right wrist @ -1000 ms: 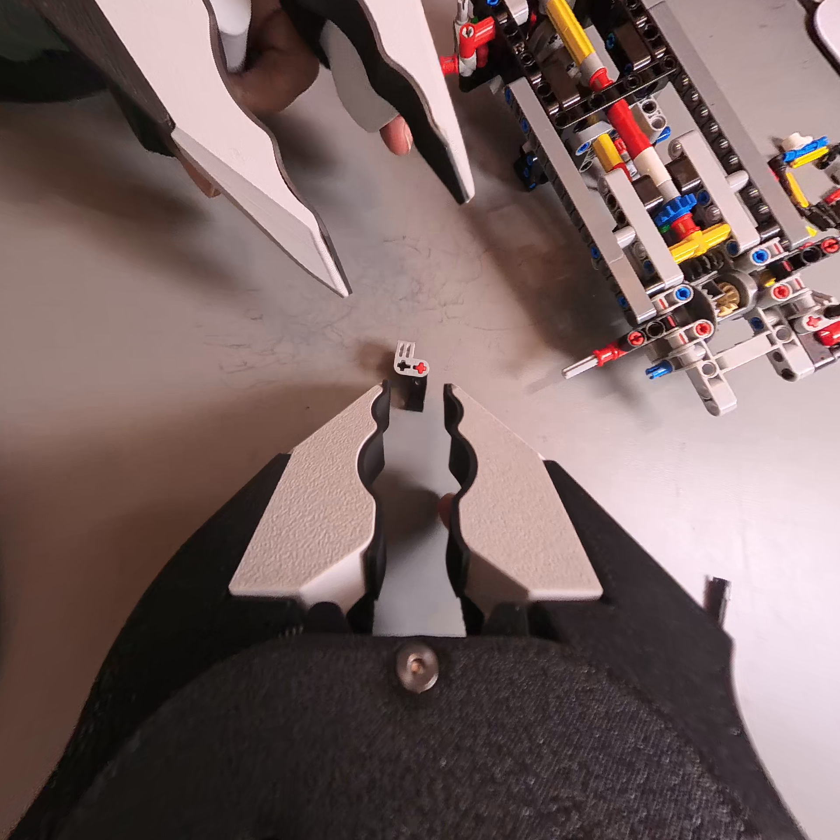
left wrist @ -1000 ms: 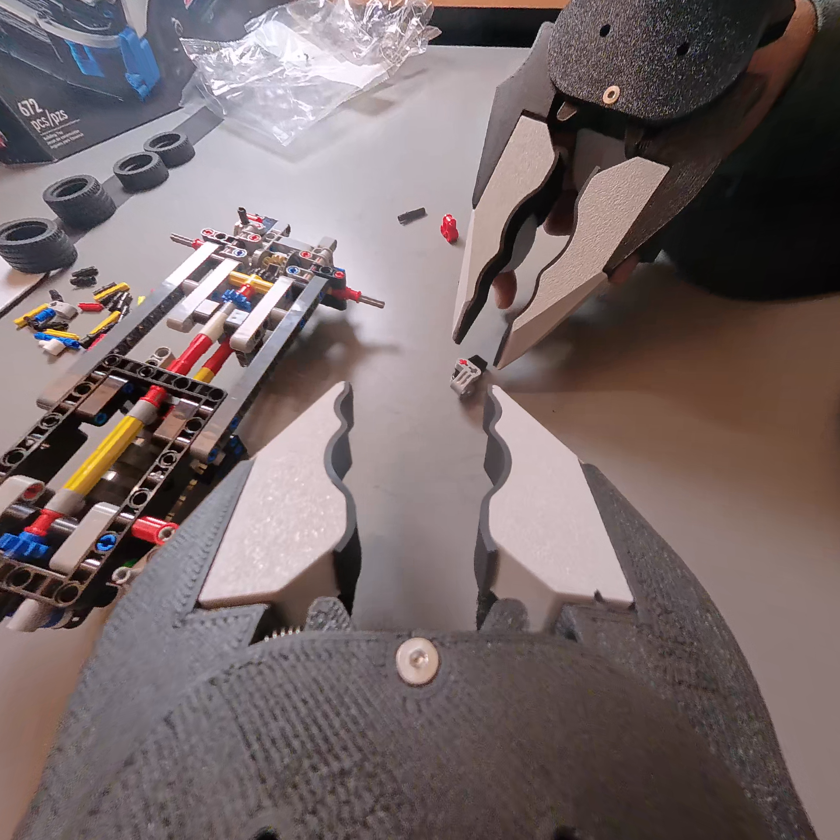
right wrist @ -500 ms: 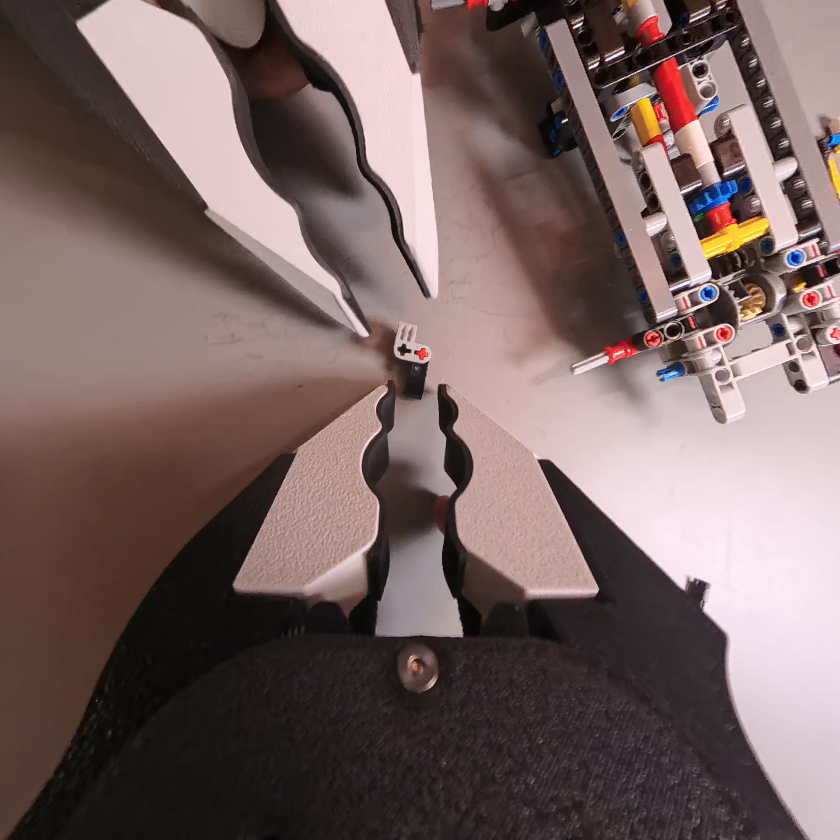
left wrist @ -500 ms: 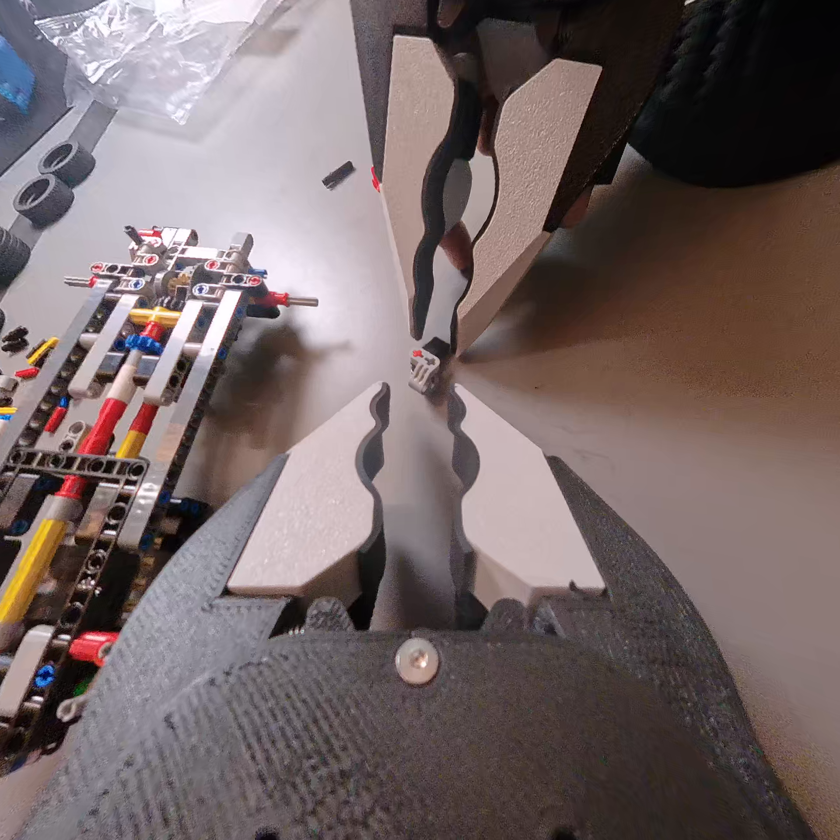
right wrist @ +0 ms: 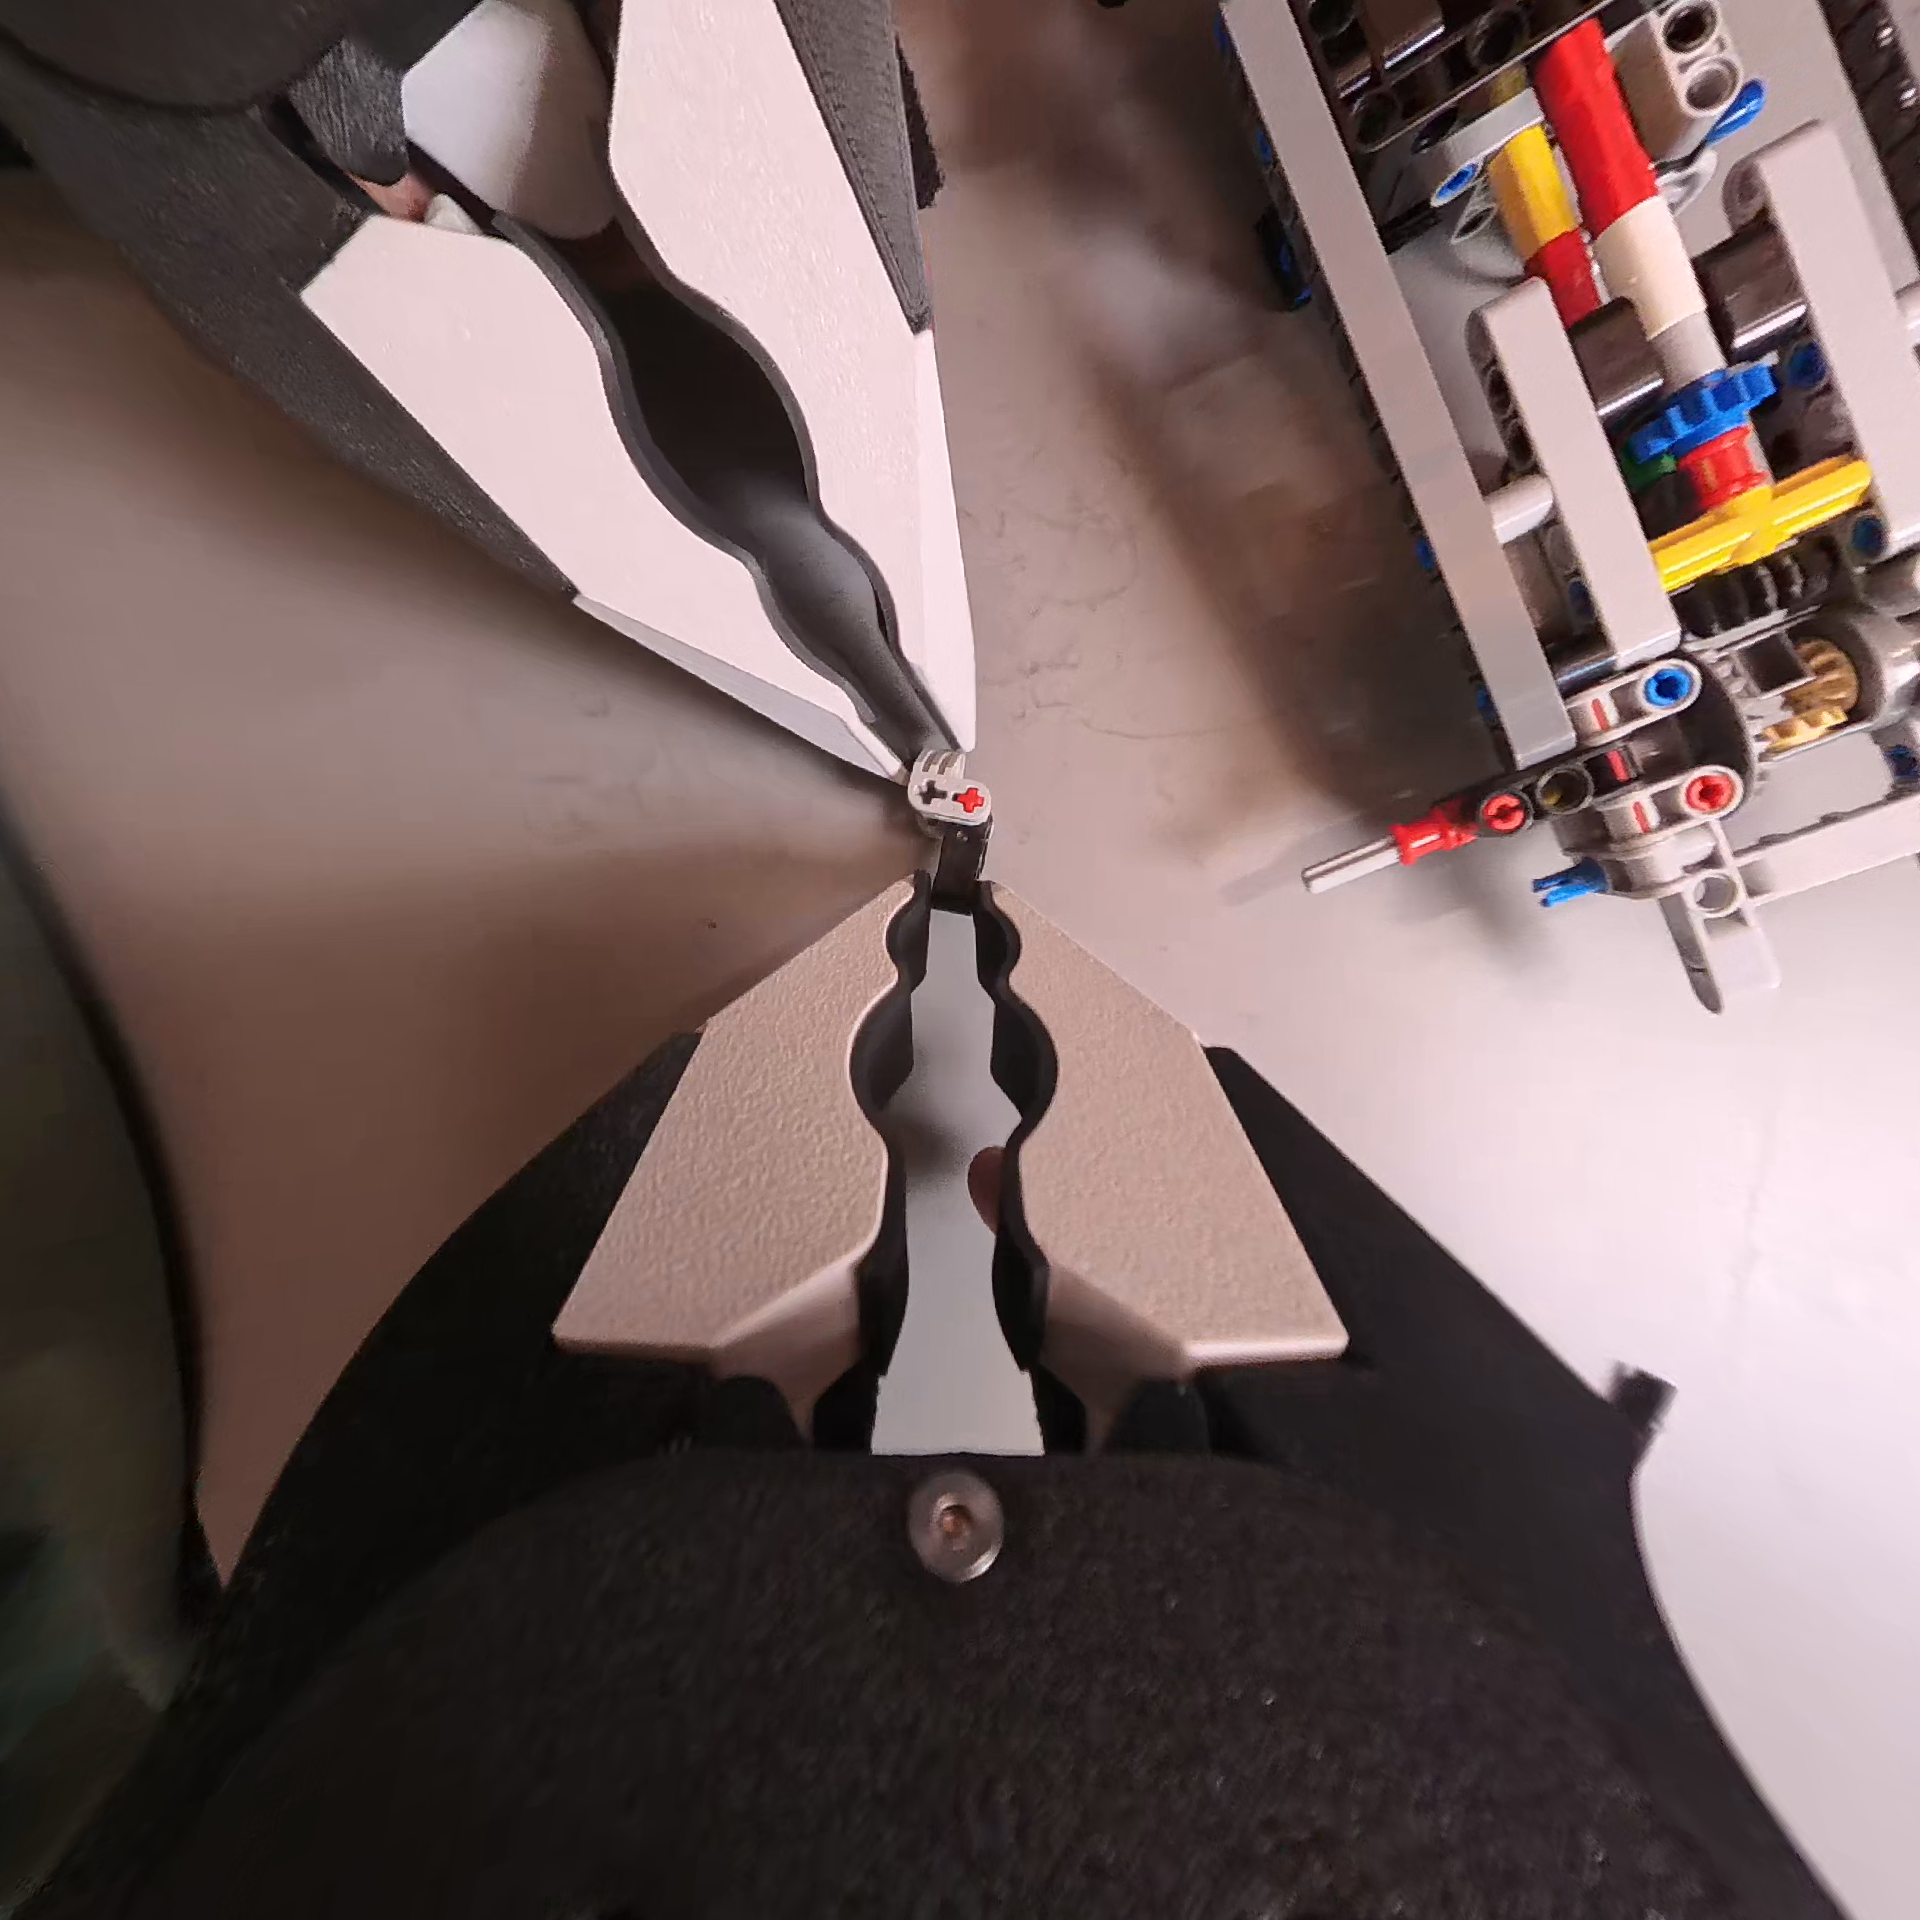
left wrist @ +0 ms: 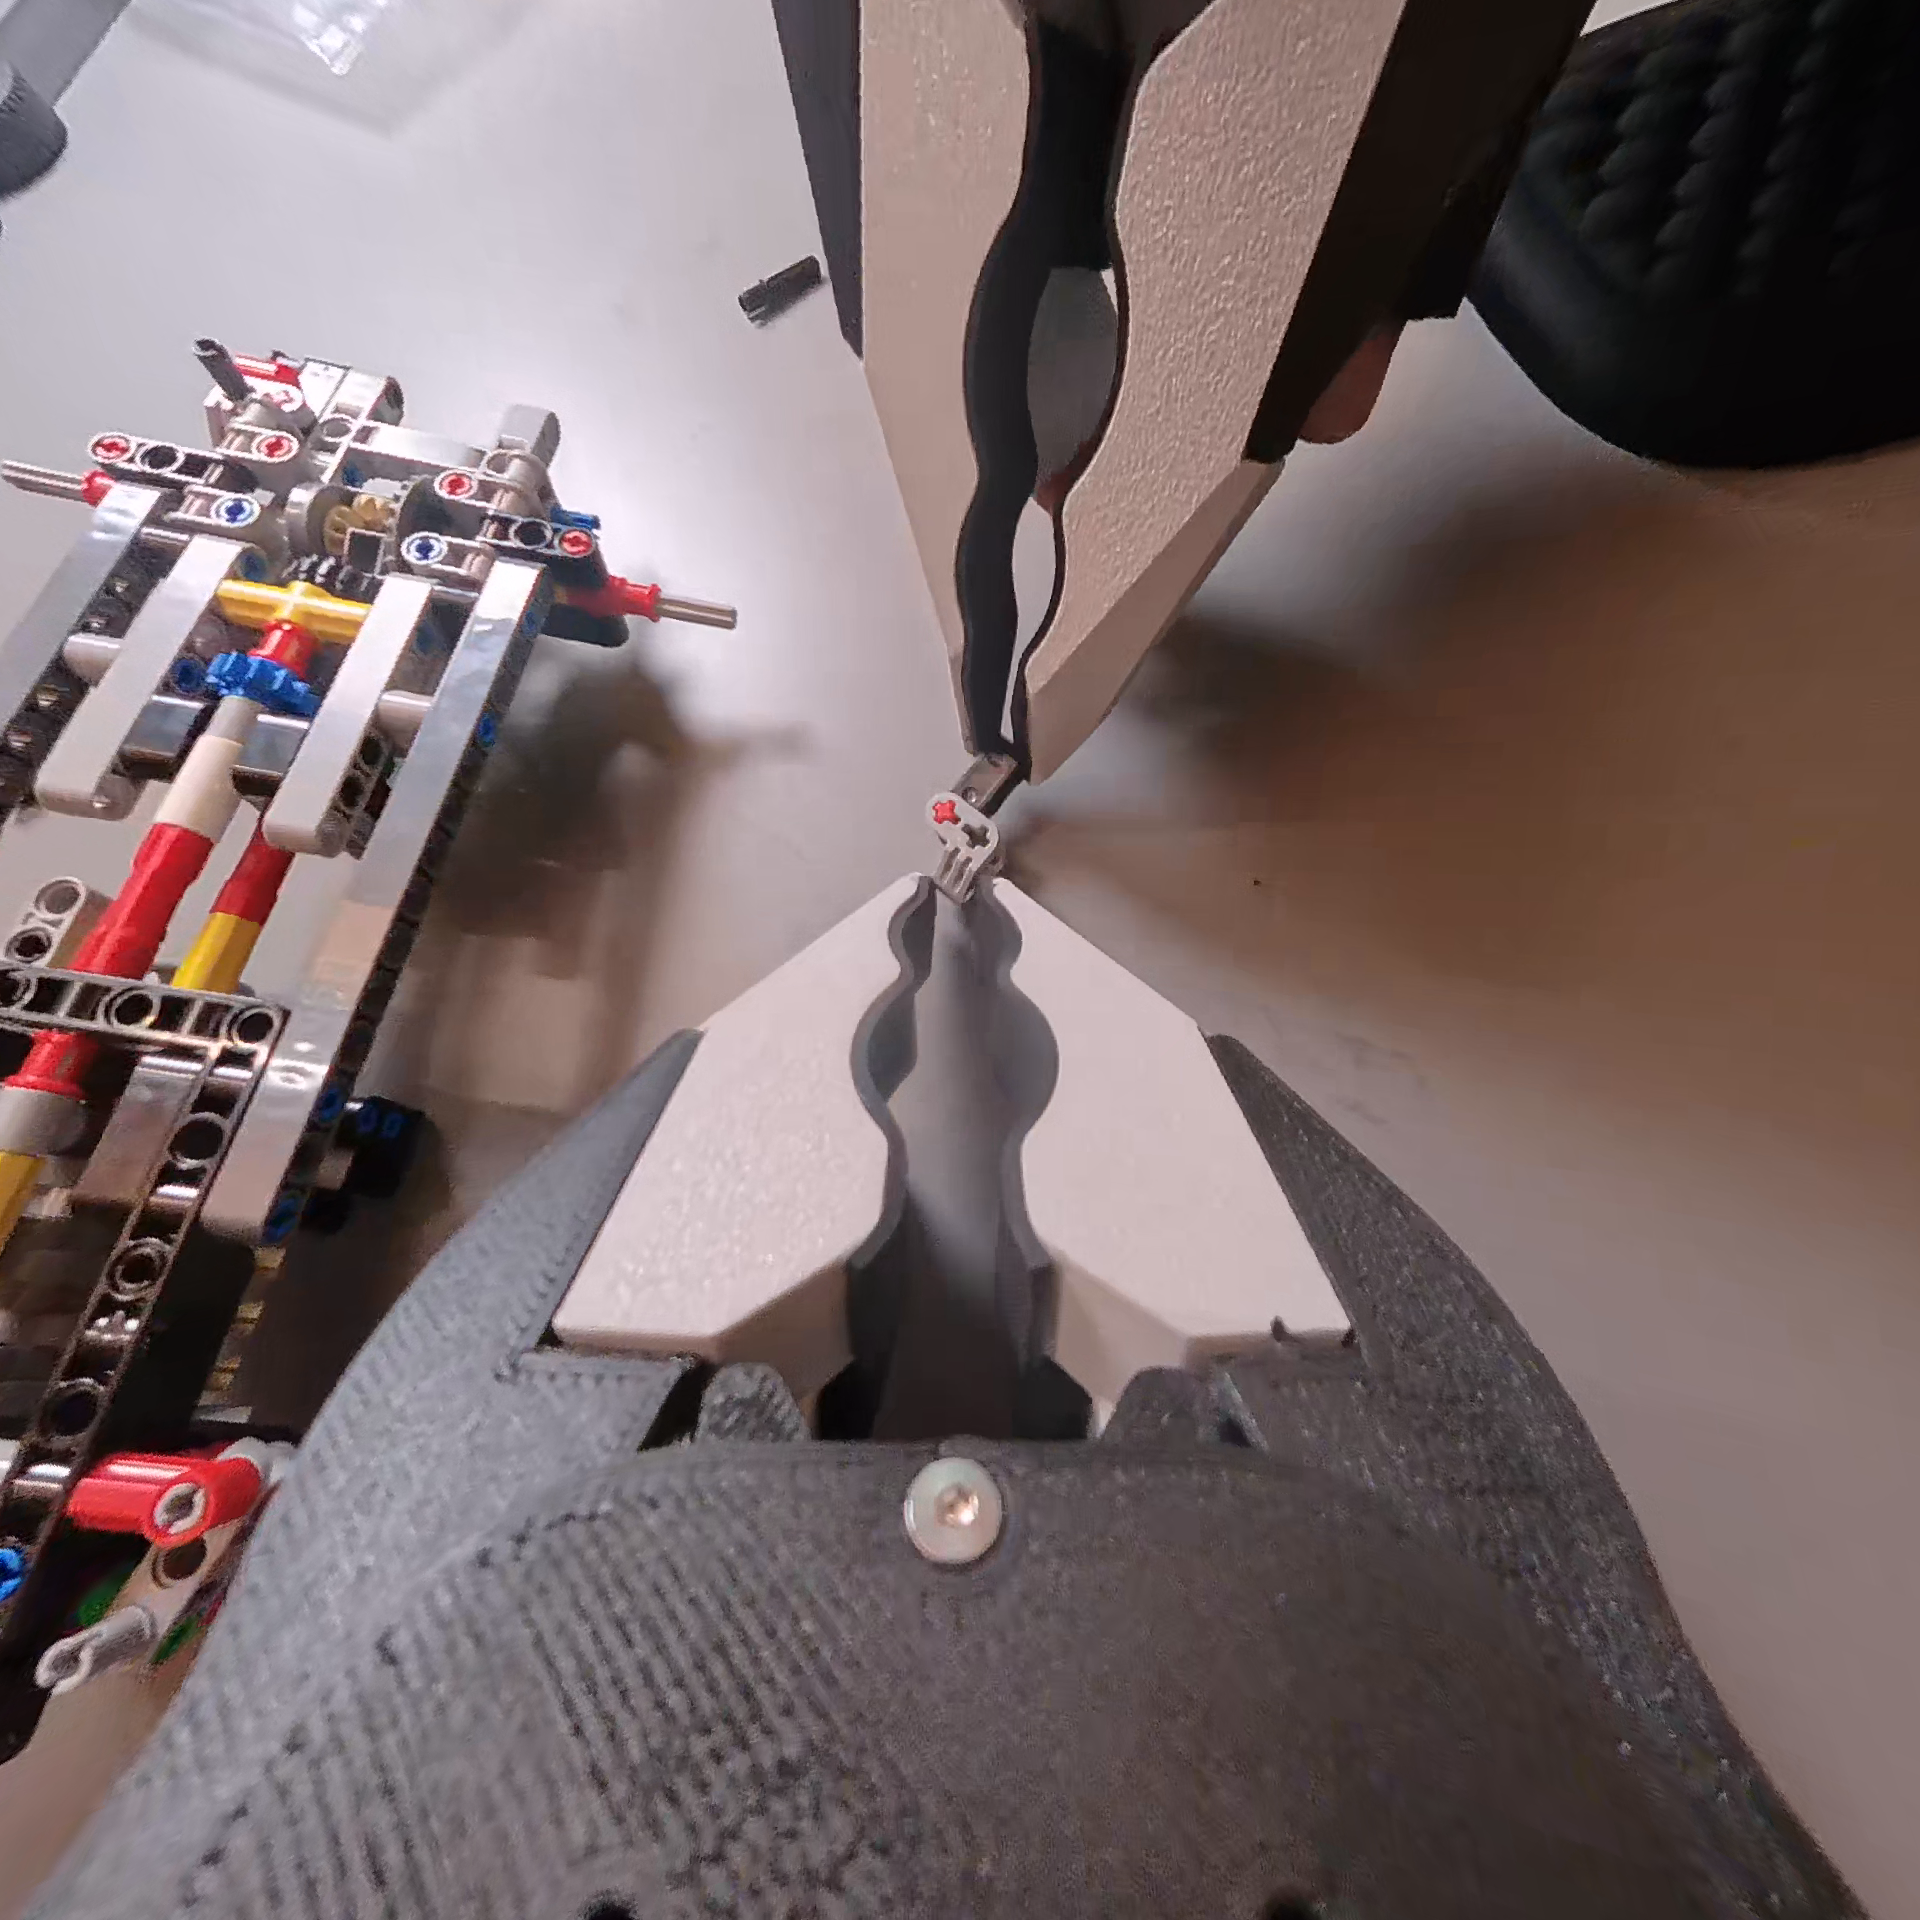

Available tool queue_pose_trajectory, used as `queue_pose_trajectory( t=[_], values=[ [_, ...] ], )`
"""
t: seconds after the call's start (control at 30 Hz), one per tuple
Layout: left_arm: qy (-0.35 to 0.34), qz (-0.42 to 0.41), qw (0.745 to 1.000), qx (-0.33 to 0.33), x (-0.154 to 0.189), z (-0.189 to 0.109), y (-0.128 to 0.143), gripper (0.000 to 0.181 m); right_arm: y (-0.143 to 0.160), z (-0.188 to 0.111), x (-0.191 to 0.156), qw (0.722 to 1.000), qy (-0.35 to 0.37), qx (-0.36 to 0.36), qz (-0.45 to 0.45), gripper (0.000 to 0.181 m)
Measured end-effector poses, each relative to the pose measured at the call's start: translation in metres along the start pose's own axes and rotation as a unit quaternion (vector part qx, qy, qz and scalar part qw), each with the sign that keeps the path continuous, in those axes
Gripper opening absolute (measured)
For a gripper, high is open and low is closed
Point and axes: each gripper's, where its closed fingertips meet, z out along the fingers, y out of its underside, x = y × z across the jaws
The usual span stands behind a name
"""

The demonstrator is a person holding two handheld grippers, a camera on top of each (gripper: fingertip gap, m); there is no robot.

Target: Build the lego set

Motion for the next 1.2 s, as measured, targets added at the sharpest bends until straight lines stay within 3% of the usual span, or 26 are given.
queue_pose_trajectory(
  t=[0.03, 1.2],
  values=[
    [0.002, -0.002, 1.000, 0.002, 0.0004, -0.0004, 0.0000, 0.007, -0.0001, 0.0002, -0.0003, 1.000, -0.004, 0.001, 0.006, 0.005],
    [-0.001, 0.001, 1.000, 0.013, 0.0023, -0.0054, -0.0014, 0.012, -0.0005, 0.0006, 0.0024, 1.000, 0.007, 0.012, -0.022, 0.012]
  ],
)
